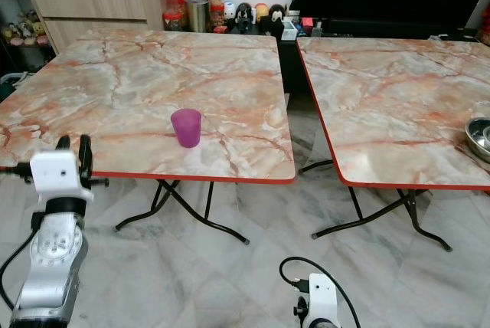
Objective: Setting the table
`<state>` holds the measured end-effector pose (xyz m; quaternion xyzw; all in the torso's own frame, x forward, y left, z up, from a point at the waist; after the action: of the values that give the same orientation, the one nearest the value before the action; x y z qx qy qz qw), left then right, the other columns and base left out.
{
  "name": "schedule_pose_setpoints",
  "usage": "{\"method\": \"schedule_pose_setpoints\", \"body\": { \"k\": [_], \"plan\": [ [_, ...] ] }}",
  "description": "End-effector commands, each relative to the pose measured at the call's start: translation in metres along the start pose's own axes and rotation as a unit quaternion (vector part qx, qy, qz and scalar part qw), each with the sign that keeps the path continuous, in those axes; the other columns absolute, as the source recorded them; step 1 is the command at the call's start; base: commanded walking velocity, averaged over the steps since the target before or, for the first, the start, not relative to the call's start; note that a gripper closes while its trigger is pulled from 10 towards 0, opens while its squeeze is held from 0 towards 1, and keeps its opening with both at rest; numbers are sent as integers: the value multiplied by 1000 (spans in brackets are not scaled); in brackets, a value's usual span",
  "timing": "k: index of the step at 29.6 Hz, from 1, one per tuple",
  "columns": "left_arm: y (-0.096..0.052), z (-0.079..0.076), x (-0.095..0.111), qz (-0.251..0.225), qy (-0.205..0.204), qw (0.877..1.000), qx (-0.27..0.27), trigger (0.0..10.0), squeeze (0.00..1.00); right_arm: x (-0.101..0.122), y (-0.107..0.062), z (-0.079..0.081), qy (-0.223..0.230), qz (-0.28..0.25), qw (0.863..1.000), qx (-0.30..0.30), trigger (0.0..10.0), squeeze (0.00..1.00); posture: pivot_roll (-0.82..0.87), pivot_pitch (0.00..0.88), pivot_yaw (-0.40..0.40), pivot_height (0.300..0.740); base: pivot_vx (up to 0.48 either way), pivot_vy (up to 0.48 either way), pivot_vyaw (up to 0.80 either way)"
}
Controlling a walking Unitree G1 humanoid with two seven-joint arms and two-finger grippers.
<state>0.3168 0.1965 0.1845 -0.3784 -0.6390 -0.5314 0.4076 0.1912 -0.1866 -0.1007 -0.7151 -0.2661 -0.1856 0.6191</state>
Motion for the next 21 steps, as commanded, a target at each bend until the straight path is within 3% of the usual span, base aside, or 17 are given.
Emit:
{"method": "schedule_pose_setpoints", "body": {
  "k": [1, 3, 4, 5, 7, 8, 11, 21],
  "plan": [
    [5, -13, -6, 23, -6, 999, -36, 10000, 0, 4, 1, 0, -1, -5, 1000, -2, 10000, 0, 114, 0, -25, 740, 0, 0, 0],
    [9, -20, -10, 36, -28, 998, -51, 10000, 0, 5, 1, 0, 0, -6, 1000, -3, 10000, 0, 113, 0, -25, 740, 0, 0, 0],
    [16, -36, -18, 63, -69, 993, -76, 10000, 0, 7, 1, 0, 3, -9, 1000, -4, 10000, 0, 107, 0, -24, 740, 0, 0, 0],
    [16, -36, -18, 63, -69, 993, -76, 10000, 0, 7, 1, 0, 3, -9, 1000, -4, 10000, 0, 107, 0, -24, 740, 0, 0, 0],
    [22, -55, -25, 81, -73, 988, -112, 10000, 0, 9, 2, -1, 8, -12, 1000, -6, 10000, 0, 102, 0, -21, 740, 0, 0, 0],
    [22, -55, -25, 81, -73, 988, -112, 10000, 0, 9, 2, -1, 8, -12, 1000, -6, 10000, 0, 102, 0, -21, 740, 0, 0, 0],
    [27, -75, -31, 101, -81, 982, -136, 10000, 0, 10, 2, -1, 12, -12, 1000, -8, 10000, 0, 80, 0, -11, 740, 0, 0, 0],
    [50, -96, -17, 78, -96, 980, -155, 10000, 0, 4, 1, -3, 7, -3, 1000, -15, 10000, 0, 76, 0, -16, 740, 222, 0, 0]
  ]
}}
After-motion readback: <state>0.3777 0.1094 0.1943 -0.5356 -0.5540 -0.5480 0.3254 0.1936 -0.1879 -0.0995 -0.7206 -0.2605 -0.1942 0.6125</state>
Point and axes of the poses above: a point about 5 cm out from each wrist's last joint towards the gripper, its own y axis pointing out of the wrist towards the gripper, its own x axis along the axis of the wrist's last joint, z = x × y, the point moved 2 cm from there along y, pointing out of the wrist towards the gripper, and after that the axes turned 13 degrees about -y, right-handed, at the moved point
